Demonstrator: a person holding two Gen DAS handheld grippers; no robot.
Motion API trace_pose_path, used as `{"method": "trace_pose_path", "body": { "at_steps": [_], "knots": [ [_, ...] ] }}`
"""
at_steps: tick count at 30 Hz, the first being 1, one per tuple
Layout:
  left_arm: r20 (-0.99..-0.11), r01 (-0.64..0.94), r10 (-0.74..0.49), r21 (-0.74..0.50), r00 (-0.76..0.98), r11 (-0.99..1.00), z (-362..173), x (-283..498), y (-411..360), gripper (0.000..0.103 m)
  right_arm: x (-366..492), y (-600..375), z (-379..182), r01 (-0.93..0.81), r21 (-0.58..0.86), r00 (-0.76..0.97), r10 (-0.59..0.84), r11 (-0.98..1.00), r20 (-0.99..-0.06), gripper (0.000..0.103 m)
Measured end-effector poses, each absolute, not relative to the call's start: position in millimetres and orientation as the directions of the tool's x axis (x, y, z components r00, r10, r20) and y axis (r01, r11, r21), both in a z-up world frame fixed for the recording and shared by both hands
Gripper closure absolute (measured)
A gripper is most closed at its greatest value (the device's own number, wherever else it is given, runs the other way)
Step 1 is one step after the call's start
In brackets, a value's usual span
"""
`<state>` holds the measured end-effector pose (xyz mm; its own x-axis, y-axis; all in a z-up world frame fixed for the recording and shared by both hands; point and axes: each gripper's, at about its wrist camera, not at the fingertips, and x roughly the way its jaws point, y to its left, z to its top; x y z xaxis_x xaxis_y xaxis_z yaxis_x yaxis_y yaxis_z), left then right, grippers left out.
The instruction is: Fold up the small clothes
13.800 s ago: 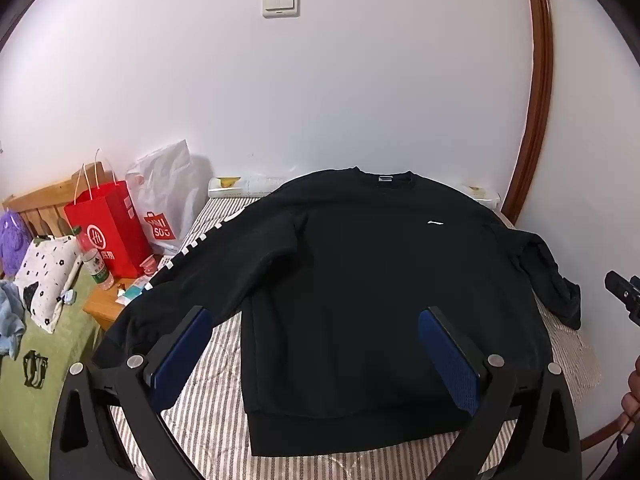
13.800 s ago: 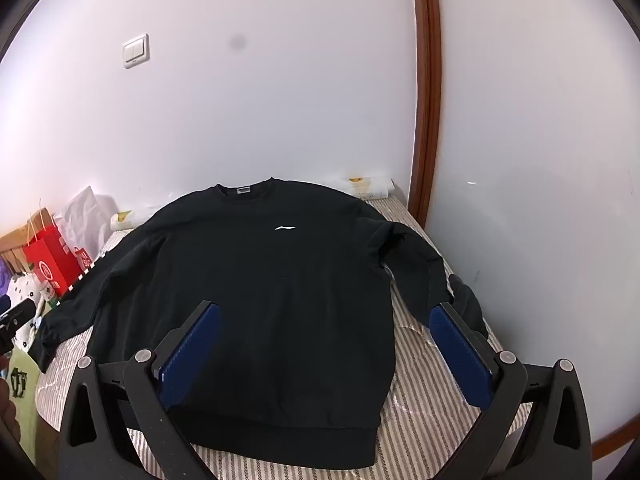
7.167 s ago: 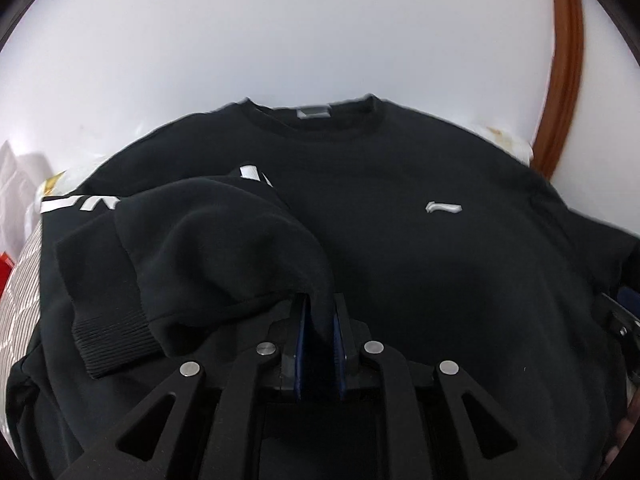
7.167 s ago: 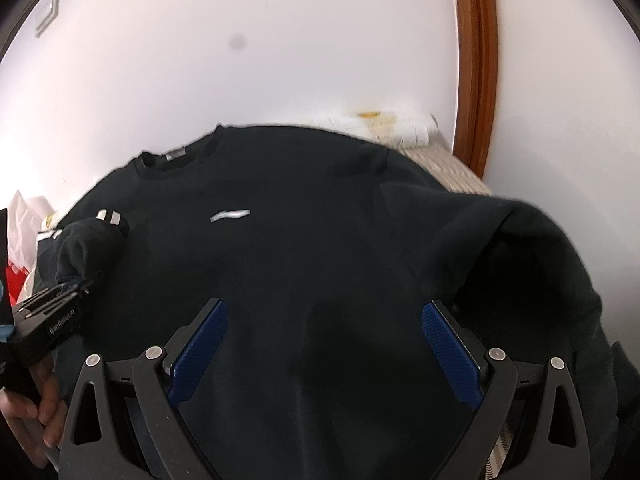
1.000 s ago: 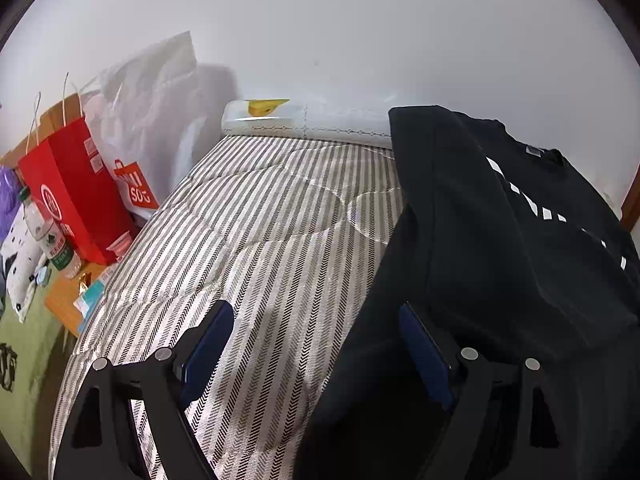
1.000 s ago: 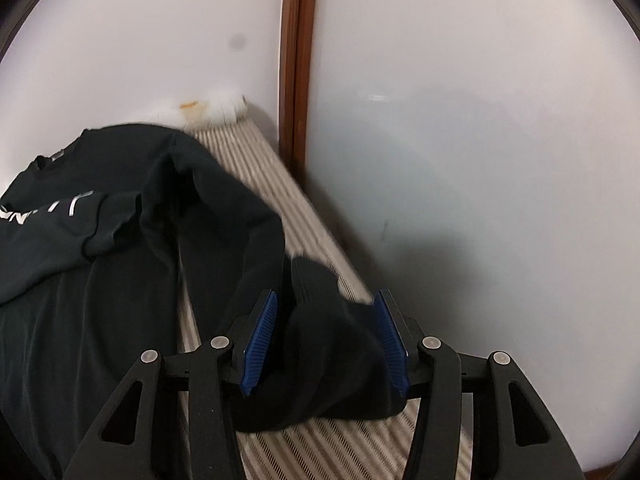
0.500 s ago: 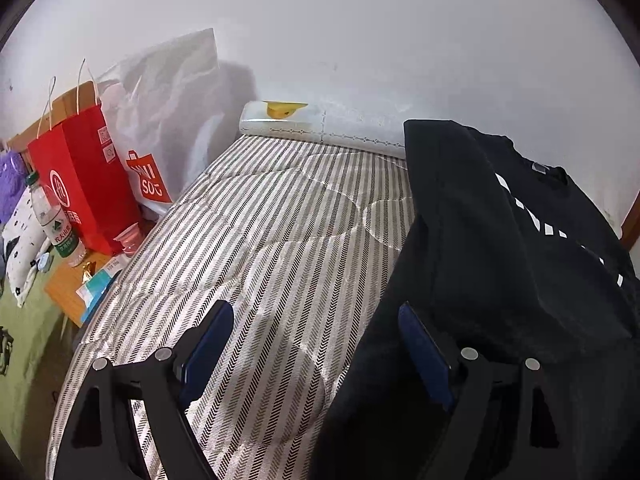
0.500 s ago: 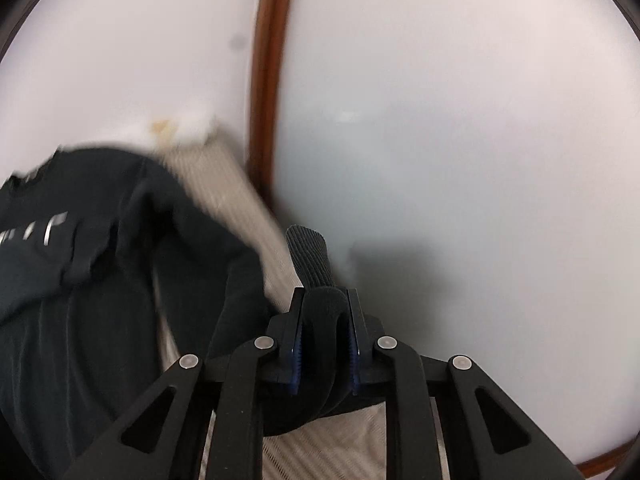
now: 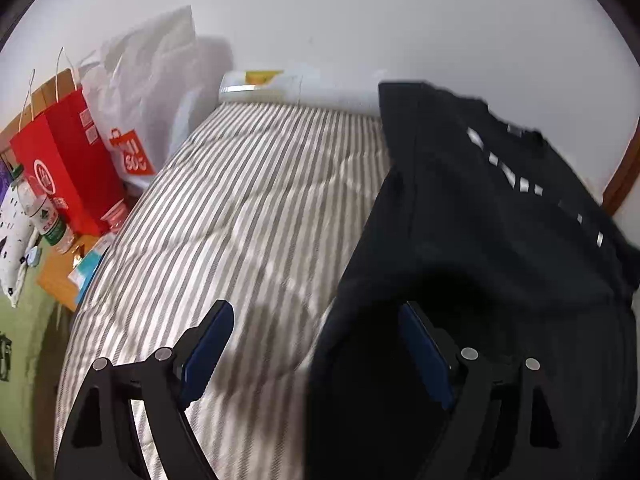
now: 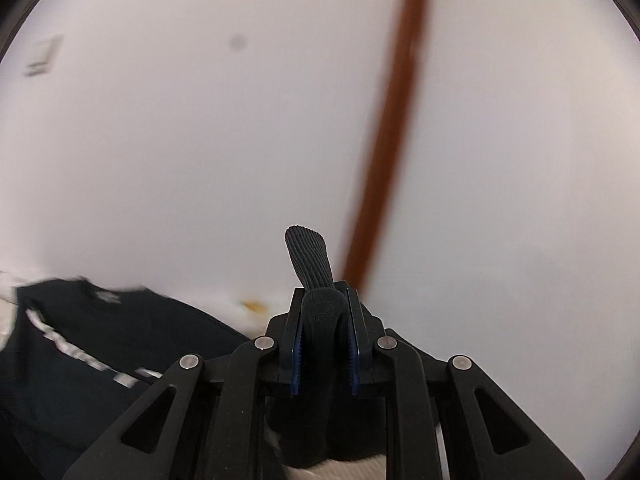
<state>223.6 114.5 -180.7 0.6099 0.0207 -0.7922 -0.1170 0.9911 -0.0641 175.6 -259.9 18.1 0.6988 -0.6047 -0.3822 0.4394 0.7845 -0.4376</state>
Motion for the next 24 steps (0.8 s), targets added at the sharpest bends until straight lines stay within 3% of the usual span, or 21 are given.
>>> {"method": "trace_pose_path", "body": {
  "at_steps": [7,12,21,24],
  "knots": [
    [-0.801,-0.152,0.038,-0.067,0.598,0.986,-184.7,211.2,145.7,0.02,227.0,-141.4,-11.6,0.201,-0.411,0.826,-0.379,0.889,-0.417,0.086],
    [-0.78,-0.147,0.008,-0.107,0.626,0.983,-187.9,211.7,149.2,0.02,250.1,-69.2,-63.9,-0.001,-0.345,0.837,-0.188,0.938,-0.514,0.086],
    [-0.755,-0.157,0.057,-0.061,0.653,0.986,-184.1,210.3,146.3,0.02,245.3,-11.5,-155.4,-0.206,-0.321,0.761,-0.055,0.925,-0.647,0.084],
    [-0.75,-0.155,0.061,-0.055,0.659,0.986,-184.5,210.5,145.9,0.02,245.5,-3.0,-173.9,-0.262,-0.295,0.722,-0.016,0.919,-0.691,0.077]
  ]
}}
